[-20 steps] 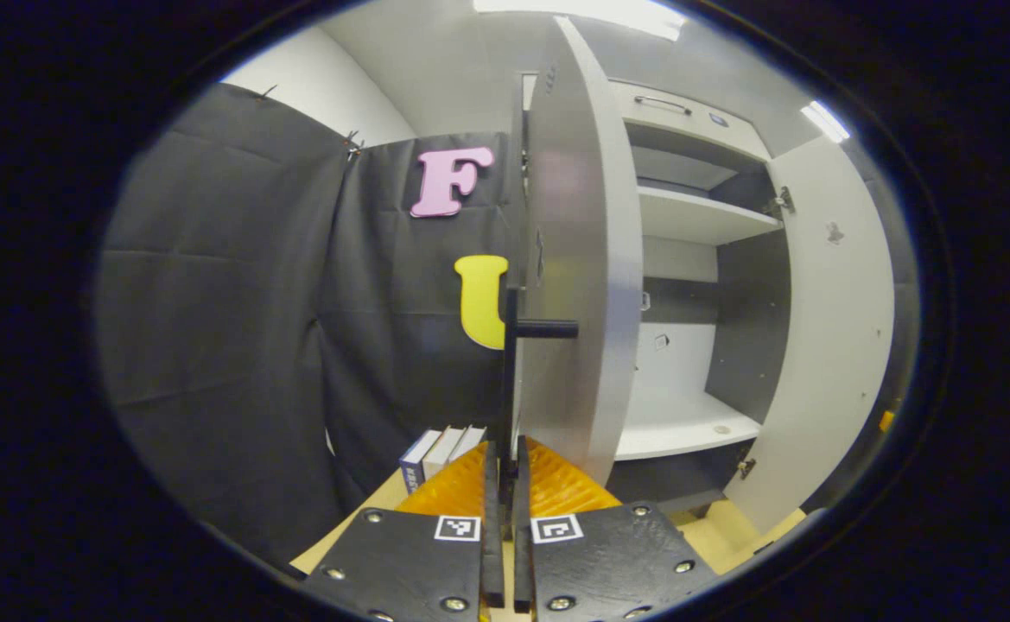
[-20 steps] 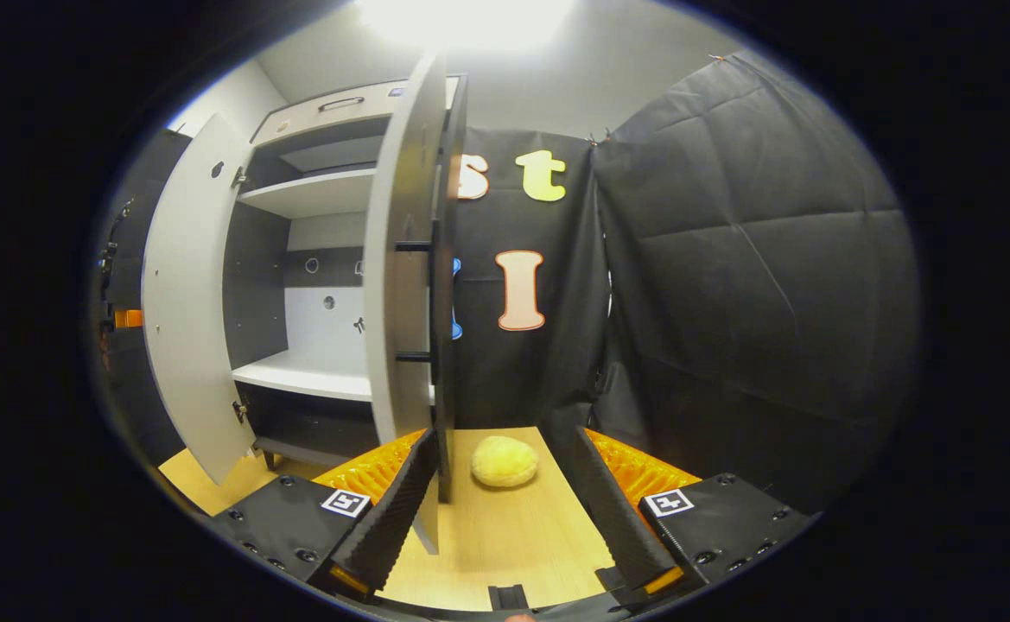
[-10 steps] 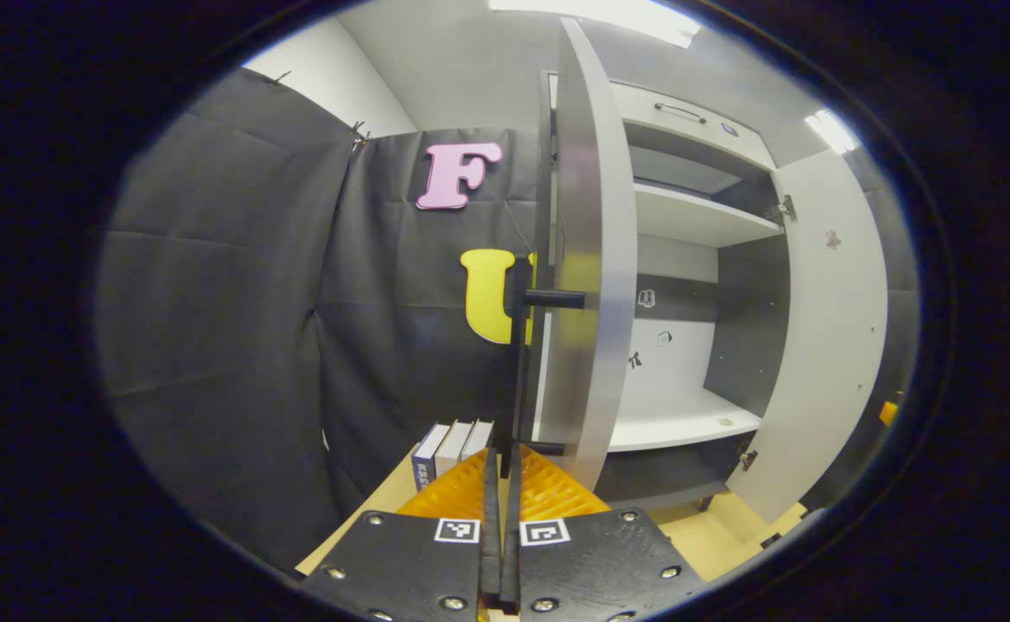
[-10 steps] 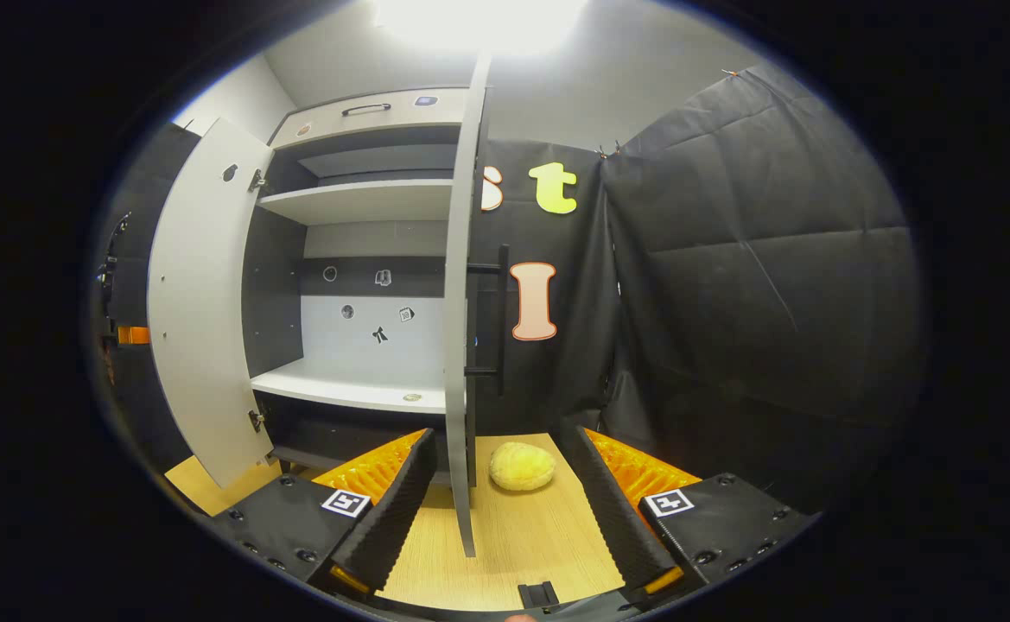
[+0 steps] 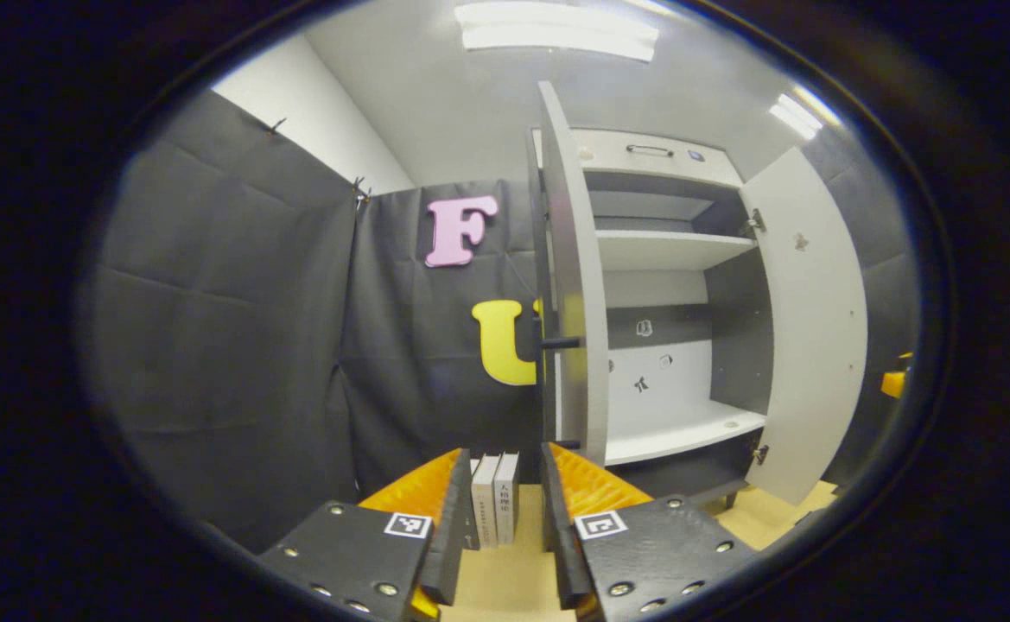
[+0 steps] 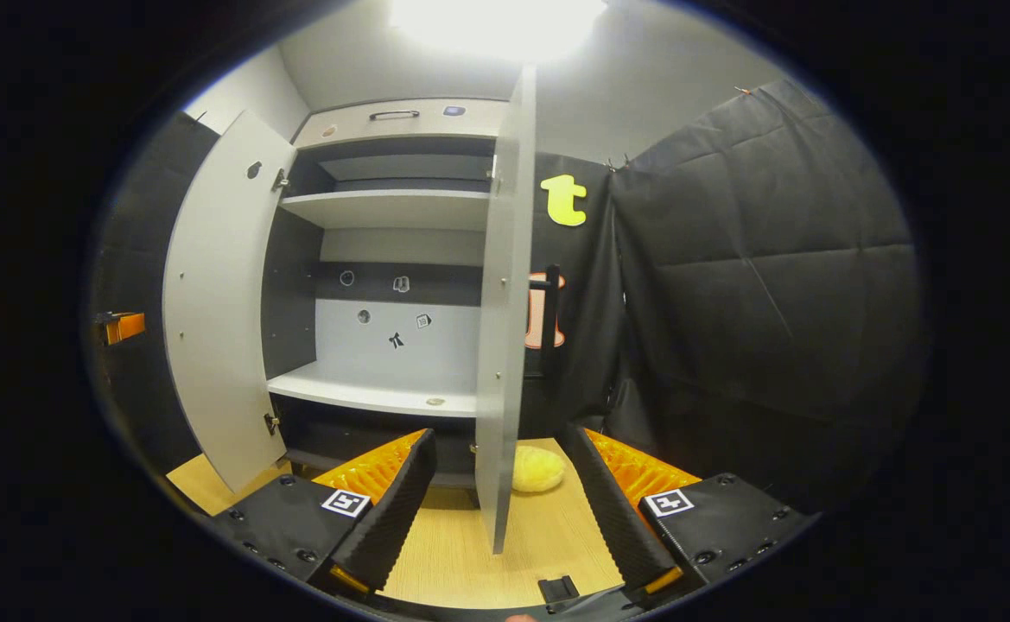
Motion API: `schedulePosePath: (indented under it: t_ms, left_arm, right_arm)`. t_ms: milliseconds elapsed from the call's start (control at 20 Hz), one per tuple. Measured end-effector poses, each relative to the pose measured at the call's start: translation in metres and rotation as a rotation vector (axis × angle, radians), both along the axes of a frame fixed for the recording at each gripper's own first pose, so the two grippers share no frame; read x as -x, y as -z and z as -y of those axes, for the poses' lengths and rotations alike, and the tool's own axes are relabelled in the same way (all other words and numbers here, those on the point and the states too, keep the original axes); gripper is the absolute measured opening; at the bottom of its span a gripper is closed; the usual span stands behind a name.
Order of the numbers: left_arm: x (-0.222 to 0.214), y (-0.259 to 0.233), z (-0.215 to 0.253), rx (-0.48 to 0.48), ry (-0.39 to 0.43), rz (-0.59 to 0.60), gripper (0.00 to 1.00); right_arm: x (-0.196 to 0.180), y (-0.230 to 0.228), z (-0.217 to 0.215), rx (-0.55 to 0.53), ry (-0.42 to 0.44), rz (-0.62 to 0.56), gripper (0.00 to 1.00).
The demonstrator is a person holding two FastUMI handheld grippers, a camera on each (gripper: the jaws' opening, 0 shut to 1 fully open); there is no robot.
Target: Open the right door of the double-door shoe cabinet with the right hand, and open the left door with the left hand.
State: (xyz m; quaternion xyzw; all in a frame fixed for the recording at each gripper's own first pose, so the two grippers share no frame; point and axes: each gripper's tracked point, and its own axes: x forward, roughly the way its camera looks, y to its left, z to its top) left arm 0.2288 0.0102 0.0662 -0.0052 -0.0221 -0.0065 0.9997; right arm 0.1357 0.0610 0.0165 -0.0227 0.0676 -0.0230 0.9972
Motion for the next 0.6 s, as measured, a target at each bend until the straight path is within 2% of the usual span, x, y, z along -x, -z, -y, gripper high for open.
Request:
schedulePosePath:
  t_ms: [50,100,150,450,600]
  left_arm:
    - [0.004,-0.001,0.002,-0.005,0.008,0.015,0.53]
    - [0.011,-0.002,0.003,-0.006,0.005,0.023,0.71]
    - [0.019,-0.001,0.002,-0.008,-0.013,0.023,0.89]
    - [0.062,0.014,0.007,0.057,-0.121,-0.008,0.92]
    - [0.073,0.022,0.01,0.057,-0.156,-0.028,0.92]
  right_arm:
    - [0.003,-0.002,-0.007,0.003,-0.006,0.011,0.99]
    - [0.004,-0.005,-0.016,0.001,-0.023,0.024,0.97]
    - [0.006,-0.008,-0.025,-0.001,-0.041,0.036,0.99]
    - [0.023,-0.029,-0.037,-0.031,-0.134,0.111,0.98]
    - [0.028,-0.031,-0.036,-0.048,-0.143,0.144,0.98]
